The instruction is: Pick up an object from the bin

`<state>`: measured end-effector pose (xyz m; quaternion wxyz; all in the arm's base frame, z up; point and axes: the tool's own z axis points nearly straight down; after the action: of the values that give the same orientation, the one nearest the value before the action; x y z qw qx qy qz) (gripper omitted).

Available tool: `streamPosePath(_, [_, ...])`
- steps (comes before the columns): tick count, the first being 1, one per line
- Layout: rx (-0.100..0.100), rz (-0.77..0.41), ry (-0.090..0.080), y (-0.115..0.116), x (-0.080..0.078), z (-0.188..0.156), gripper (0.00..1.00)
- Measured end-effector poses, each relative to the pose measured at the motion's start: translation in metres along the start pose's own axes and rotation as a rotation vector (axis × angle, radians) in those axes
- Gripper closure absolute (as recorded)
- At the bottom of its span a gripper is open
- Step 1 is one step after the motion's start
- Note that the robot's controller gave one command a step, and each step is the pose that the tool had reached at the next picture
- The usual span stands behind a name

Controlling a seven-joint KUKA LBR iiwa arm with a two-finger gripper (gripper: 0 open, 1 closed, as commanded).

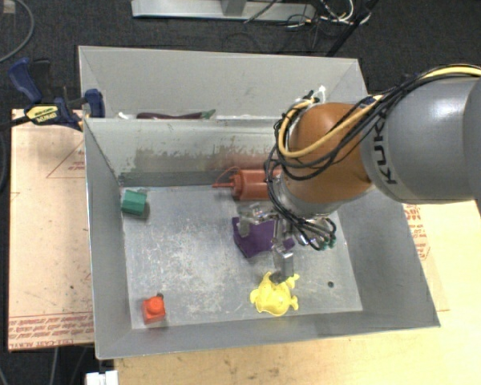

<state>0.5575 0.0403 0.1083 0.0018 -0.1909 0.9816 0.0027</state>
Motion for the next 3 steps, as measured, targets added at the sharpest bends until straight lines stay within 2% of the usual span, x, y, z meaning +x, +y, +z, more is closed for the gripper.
streamPosePath(1, [0.000,0.126,-0.001,-0.006,-0.006,0.012,0.00])
streamPosePath(2, [0.000,0.343,-0.002,-0.023,-0.020,0.019,0.00])
streamPosePath(3, [0.001,-0.045,-0.006,-0.062,-0.037,0.027,1.00])
